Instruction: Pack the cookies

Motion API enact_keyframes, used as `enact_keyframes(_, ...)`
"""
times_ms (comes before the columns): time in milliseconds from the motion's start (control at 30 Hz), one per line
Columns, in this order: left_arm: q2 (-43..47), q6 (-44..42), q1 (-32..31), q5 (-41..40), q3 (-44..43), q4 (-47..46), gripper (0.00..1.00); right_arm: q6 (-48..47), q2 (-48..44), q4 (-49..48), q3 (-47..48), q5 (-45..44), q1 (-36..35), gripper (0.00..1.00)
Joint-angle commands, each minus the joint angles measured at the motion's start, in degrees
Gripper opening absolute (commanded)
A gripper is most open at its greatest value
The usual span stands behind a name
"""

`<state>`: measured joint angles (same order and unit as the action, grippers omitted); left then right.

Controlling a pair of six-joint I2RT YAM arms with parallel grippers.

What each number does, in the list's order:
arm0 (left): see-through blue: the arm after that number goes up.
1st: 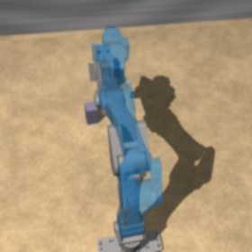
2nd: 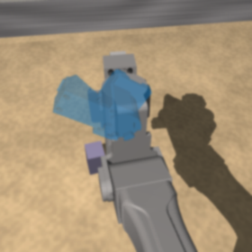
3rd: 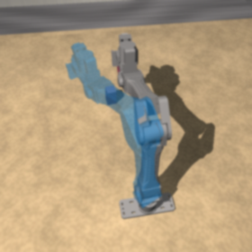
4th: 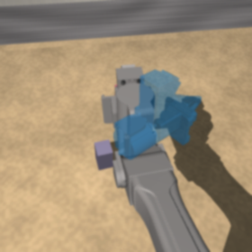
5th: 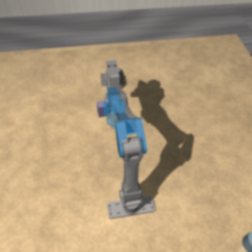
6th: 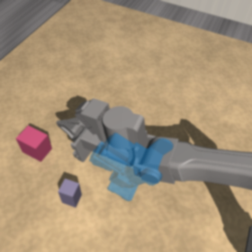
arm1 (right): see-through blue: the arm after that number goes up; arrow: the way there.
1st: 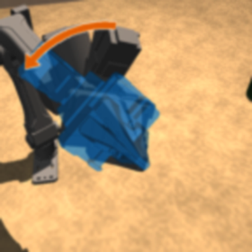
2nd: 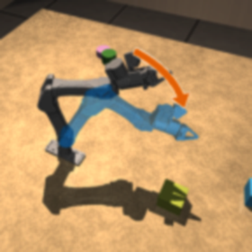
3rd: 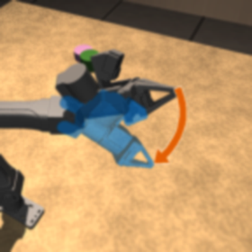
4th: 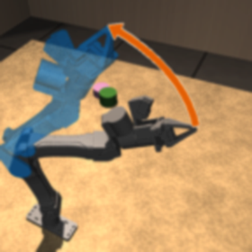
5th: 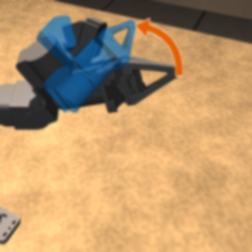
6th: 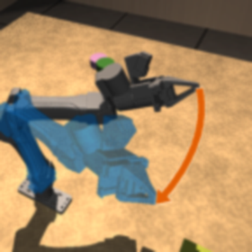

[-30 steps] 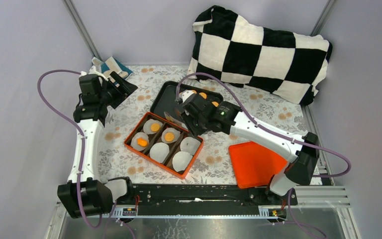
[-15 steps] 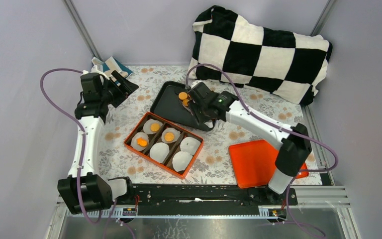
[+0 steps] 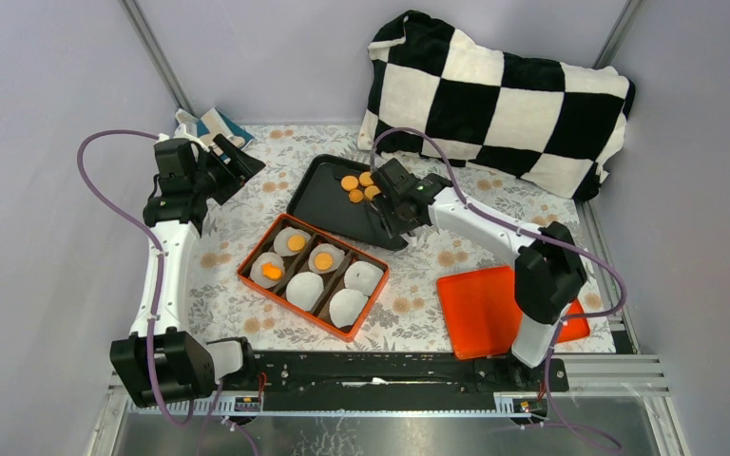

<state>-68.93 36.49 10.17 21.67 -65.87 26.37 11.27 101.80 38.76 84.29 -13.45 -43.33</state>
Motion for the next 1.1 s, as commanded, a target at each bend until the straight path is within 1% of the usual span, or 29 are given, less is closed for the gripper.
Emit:
enact_keyframes(0, -0.4, -0.45, 0.28, 0.81, -0.7, -3.06, 0.82, -0.78, 4.52, -2.56, 2.55, 0.6, 0.64, 0.5)
enact_keyframes(133, -0.41, -0.71, 0.28, 0.57, -0.36, -3.01, 0.82, -0.56, 7.68, -3.11, 5.6, 1.83, 0.86, 0.49)
enact_keyframes(167, -0.4, -0.72, 0.31, 0.59, -0.33, -2.96, 0.82, -0.48, 8.4, -2.83, 6.41, 1.84, 0.88, 0.46)
enact_keyframes(233, -0.38, -0.88, 0.31, 0.69, -0.33, -2.79, 0.82, -0.31, 9.33, -1.76, 8.04, 1.85, 0.92, 0.35)
enact_keyframes(333, -0.27, -1.1, 0.29, 0.8, -0.45, -2.41, 0.82, 0.27, 8.17, -0.41, 8.87, 2.11, 0.97, 0.14)
enact_keyframes(367, -0.17, -1.15, 0.28, 0.74, -0.46, -2.33, 0.82, 0.52, 7.19, 0.12, 8.89, 1.99, 0.92, 0.11)
enact_keyframes(433, 0.17, -1.01, 0.3, 0.97, -0.48, -2.35, 0.82, 0.77, 4.05, 0.56, 8.22, 2.3, 0.97, 0.09)
enact_keyframes(533, 0.36, -0.36, 0.29, 1.58, -0.44, -2.44, 0.82, 0.72, -3.17, -0.05, 6.6, 5.09, 0.89, 0.08)
enact_keyframes(667, 0.86, -0.02, 0.33, 1.38, -0.49, -2.29, 0.81, 1.78, -12.47, -1.63, 3.69, 12.56, 0.66, 0.07)
enact_keyframes(767, 1.28, -0.1, 0.3, 1.04, -0.42, -1.85, 0.81, 1.81, -15.7, 0.71, 3.28, 18.59, 0.08, 0.08)
enact_keyframes(833, 1.38, -0.17, 0.27, 0.92, -0.57, -1.48, 0.81, 0.75, -16.31, 3.21, 3.54, 20.27, -2.93, 0.08)
enact_keyframes(867, 1.49, -0.1, 0.28, 0.99, -0.64, -1.28, 0.81, 0.47, -16.45, 3.89, 3.3, 19.44, -4.36, 0.09)
enact_keyframes(900, 1.64, -0.1, 0.28, 1.07, -0.72, -1.06, 0.81, -0.05, -16.41, 4.77, 3.13, 18.42, -7.92, 0.08)
enact_keyframes(967, 1.84, -0.17, 0.28, 1.2, -0.96, -0.7, 0.81, 0.09, -15.89, 5.83, 2.76, 17.75, -12.69, 0.09)
enact_keyframes(1067, 2.36, -0.51, 0.29, 0.97, -1.39, 0.03, 0.81, 0.77, -14.67, 6.82, 1.78, 17.33, -17.75, 0.1)
